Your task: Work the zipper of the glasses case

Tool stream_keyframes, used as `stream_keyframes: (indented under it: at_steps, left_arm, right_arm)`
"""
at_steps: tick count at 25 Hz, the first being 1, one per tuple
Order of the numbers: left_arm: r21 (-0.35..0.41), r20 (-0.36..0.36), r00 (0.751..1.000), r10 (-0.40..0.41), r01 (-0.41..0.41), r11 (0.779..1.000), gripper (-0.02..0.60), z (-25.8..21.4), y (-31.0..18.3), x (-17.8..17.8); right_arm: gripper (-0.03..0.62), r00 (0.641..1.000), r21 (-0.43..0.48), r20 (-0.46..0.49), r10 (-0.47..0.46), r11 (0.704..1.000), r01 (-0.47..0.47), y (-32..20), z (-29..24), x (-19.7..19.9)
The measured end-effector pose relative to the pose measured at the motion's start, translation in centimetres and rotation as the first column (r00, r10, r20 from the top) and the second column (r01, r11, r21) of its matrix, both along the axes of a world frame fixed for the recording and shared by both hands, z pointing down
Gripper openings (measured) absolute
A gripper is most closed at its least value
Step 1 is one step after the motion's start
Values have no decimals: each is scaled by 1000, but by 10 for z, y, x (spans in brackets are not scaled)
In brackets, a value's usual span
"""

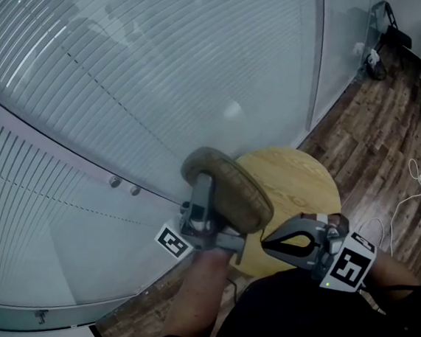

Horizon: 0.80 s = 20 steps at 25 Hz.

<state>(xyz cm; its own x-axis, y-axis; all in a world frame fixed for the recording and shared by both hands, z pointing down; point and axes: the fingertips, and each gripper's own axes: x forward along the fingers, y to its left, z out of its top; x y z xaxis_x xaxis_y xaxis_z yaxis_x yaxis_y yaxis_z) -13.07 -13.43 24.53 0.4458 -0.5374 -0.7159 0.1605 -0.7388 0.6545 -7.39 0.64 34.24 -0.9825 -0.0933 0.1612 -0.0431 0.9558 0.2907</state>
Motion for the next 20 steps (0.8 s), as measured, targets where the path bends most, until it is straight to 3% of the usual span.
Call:
stream_keyframes:
  at_steps: [4, 9, 13, 17, 20]
  left_arm:
    - [-11, 12, 1000, 8, -8, 1000, 298, 5, 0, 7]
    - [5, 114, 993, 39, -40, 999, 298, 14, 4, 23]
    - [15, 152, 988, 37, -39, 999, 298, 26, 7, 23]
    - [-6, 227, 974, -24, 26, 1000, 298, 32, 4, 19]
    - [-57, 288, 956, -58, 77, 995, 299, 52, -1, 9]
  right_arm:
    - [11, 998, 27, -54, -44, 999, 46, 4, 7, -11]
    - [11, 983, -1, -147, -109, 994, 110, 8, 26, -18]
    - [12, 977, -59, -130, -172, 984, 165, 11, 36, -19]
    - [18, 992, -96, -79, -103, 991, 95, 4, 45, -14]
    - [21, 993, -127, -108, -45, 991, 31, -2, 65, -13]
